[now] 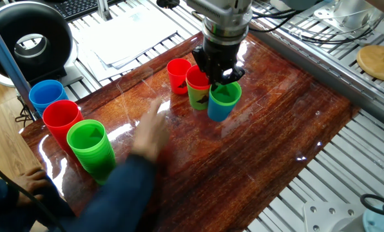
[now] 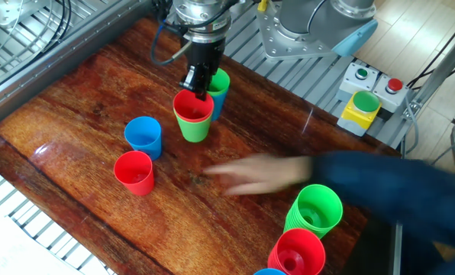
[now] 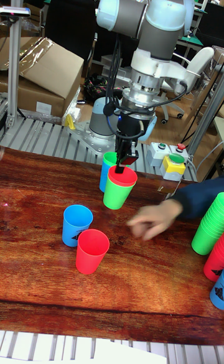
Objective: Stack the cups
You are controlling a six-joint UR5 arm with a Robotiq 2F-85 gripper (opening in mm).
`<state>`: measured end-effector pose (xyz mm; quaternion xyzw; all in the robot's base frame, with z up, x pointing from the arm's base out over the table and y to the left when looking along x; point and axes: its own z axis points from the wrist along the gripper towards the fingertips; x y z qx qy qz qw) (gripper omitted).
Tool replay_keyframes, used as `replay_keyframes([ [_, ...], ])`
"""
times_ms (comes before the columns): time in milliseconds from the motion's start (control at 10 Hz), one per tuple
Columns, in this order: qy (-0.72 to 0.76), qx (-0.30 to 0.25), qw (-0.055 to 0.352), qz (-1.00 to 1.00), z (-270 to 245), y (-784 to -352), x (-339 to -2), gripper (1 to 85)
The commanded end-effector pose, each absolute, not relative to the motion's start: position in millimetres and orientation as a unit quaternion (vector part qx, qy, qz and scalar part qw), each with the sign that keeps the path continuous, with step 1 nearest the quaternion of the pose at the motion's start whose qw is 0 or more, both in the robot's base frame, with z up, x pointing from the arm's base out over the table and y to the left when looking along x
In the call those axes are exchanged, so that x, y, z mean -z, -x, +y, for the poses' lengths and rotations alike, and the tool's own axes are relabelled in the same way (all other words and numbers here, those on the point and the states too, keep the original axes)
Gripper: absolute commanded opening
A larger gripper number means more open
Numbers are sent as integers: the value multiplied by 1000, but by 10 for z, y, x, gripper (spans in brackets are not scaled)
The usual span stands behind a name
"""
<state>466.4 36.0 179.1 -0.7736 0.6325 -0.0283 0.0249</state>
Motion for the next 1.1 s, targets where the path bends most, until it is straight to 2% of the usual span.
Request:
replay_keyframes([
  [0, 766, 16, 39, 642, 530, -4644, -1833, 13],
  [800, 723, -7, 69, 687, 723, -4667, -1847, 13],
  [1000, 716, -12, 62, 695, 716, -4627, -1843, 13],
])
